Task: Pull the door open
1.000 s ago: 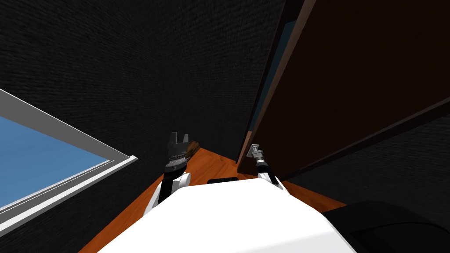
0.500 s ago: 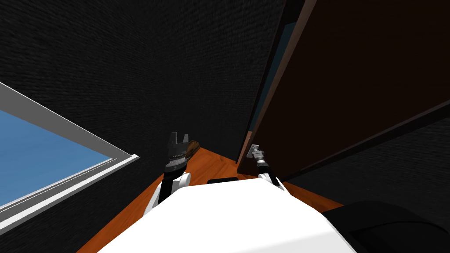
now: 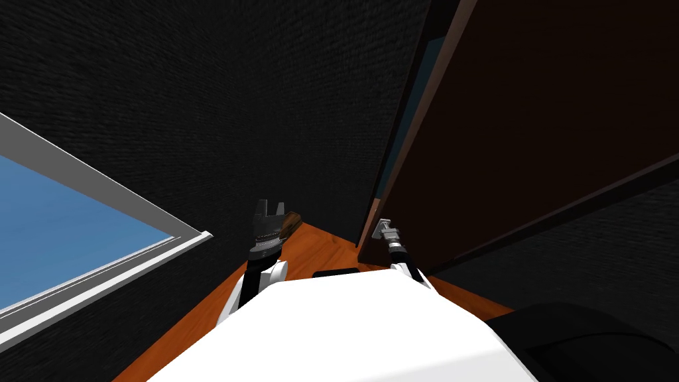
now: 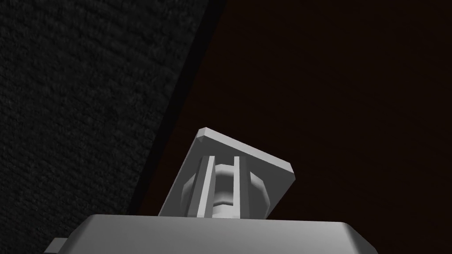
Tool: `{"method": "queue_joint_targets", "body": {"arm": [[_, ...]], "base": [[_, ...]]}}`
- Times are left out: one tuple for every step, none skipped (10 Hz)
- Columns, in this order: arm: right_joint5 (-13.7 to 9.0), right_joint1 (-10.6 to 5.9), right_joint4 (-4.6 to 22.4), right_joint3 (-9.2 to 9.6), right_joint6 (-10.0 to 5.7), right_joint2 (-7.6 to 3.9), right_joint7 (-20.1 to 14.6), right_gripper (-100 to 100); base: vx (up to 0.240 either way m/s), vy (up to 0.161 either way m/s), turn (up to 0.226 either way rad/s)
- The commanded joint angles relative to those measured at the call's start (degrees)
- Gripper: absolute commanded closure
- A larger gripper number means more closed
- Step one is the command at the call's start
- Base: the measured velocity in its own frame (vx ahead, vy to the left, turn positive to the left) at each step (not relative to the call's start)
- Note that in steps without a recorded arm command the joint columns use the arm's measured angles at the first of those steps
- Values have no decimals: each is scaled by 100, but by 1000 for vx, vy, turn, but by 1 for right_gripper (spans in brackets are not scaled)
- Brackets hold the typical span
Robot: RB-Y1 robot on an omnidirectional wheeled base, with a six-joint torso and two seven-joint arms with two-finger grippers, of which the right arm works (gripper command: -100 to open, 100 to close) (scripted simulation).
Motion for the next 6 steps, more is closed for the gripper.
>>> {"method": "queue_joint_targets", "body": {"arm": [[-3,162,-7,40,99,47,-179,100],[-14,193,-35,46,95,46,-368,100],[-25,225,-63,51,92,45,-537,100],[-36,256,-91,57,88,44,-696,100],[-36,256,-91,57,88,44,-747,100],[-46,288,-118,62,84,43,-937,100]], "base": [[-6,-11,9],[-4,-12,12],[-6,-13,24],[-8,-15,27],[-6,-14,8],[-8,-11,15]]}}
